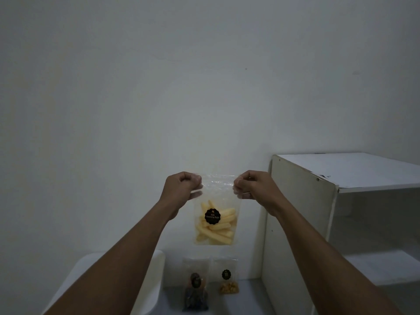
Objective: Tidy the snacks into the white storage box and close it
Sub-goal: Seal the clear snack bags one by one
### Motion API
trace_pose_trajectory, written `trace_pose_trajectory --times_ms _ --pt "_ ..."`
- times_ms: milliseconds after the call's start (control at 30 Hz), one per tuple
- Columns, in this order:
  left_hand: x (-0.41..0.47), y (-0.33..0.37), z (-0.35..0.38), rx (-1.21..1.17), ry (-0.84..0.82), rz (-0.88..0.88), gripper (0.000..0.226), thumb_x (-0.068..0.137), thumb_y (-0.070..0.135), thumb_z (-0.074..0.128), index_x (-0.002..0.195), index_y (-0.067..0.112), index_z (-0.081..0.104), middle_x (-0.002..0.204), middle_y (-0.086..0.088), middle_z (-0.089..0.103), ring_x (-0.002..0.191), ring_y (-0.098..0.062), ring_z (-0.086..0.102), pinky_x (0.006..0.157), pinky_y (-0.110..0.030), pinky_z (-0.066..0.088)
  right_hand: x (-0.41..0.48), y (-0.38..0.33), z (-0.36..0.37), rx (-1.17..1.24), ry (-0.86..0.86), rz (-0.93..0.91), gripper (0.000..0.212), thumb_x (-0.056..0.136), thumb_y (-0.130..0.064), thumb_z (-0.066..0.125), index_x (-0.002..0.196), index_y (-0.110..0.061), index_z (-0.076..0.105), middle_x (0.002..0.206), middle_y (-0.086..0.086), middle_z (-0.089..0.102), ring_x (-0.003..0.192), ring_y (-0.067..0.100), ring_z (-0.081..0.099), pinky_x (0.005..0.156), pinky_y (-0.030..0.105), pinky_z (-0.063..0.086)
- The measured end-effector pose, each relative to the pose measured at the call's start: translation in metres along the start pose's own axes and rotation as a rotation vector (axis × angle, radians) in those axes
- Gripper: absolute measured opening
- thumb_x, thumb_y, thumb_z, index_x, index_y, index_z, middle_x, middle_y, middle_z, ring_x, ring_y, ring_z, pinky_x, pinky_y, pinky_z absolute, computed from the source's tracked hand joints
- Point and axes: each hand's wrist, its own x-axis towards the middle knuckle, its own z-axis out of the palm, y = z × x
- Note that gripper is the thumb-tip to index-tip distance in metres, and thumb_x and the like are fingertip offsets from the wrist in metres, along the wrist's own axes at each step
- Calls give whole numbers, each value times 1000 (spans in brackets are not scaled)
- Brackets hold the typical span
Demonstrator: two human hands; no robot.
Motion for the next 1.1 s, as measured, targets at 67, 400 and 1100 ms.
trace_pose_trajectory --times_ms 67,400,1100 --pt "1 -2 -1 4 -27 -22 18 92 14 65 96 -3 67 97 -11 68 85 -21 68 81 -36 60 0 1 2 29 14 11 9 88 0 65 88 9 65 81 22 69 69 24 66 73 39 61" --pt "3 -6 1 206 34 113 12 90 9 67 86 -1 70 79 -12 69 73 -21 66 82 -37 60 2 1 8 -53 -6 17 7 88 1 63 82 3 67 84 19 74 75 25 73 72 37 59" --pt "-5 0 3 220 -58 79 10 83 11 75 75 6 73 71 -6 72 67 -14 66 64 -20 53 3 -3 16 -106 -114 25 14 88 -13 69 90 0 73 81 12 73 71 16 70 66 28 57"
